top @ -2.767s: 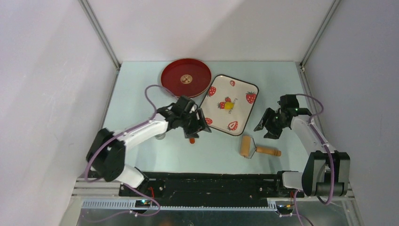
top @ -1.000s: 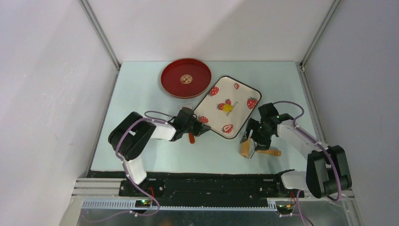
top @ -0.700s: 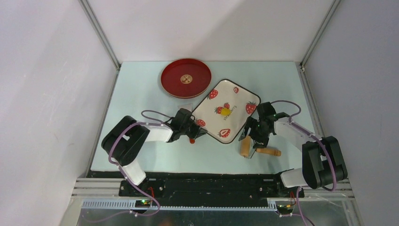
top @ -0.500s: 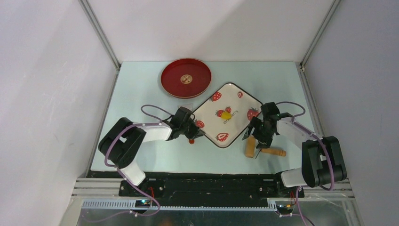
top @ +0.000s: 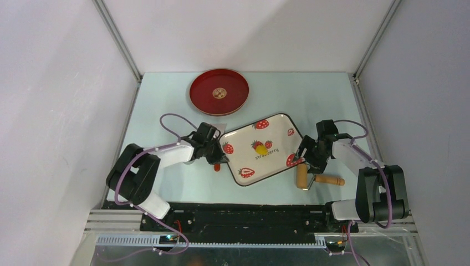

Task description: Roll out the dumpling wrappers from the dough

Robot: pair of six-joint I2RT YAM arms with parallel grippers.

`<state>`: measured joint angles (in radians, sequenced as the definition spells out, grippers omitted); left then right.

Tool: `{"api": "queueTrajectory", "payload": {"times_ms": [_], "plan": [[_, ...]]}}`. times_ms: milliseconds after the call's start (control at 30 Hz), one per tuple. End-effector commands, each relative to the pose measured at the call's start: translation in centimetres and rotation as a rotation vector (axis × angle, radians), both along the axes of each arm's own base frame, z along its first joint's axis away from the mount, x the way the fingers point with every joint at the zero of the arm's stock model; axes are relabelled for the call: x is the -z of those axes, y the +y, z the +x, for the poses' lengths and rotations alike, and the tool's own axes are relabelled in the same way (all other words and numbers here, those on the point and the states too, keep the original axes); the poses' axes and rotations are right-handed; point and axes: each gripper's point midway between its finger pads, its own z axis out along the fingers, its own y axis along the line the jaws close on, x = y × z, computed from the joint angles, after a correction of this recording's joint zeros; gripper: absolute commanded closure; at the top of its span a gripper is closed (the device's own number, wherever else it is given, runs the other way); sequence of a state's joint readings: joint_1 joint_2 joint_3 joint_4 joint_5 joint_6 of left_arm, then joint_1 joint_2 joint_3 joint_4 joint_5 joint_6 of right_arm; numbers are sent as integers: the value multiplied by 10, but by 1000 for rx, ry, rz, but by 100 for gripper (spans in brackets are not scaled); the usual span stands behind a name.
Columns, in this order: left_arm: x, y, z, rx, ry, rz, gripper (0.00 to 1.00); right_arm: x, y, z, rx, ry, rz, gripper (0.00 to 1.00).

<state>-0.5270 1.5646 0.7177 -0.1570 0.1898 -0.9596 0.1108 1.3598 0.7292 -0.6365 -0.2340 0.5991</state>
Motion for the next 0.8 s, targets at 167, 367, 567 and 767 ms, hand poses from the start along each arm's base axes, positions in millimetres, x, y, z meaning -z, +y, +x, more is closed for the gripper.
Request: {"api": "queueTrajectory", "payload": {"times_ms": [167, 367, 567, 767], "plan": [[12, 87, -18, 150, 93, 426, 68, -7, 27, -7, -68, 0, 71, 16], [-40, 67, 0, 189, -57, 315, 32, -10, 54, -17, -115, 14, 104, 17], [-107, 48, 5, 214, -253, 184, 21, -18, 89, -26, -165, 21, 168, 16], [-120, 26, -15, 294, -306, 158, 19, -30, 95, -32, -225, 25, 140, 17]]}}
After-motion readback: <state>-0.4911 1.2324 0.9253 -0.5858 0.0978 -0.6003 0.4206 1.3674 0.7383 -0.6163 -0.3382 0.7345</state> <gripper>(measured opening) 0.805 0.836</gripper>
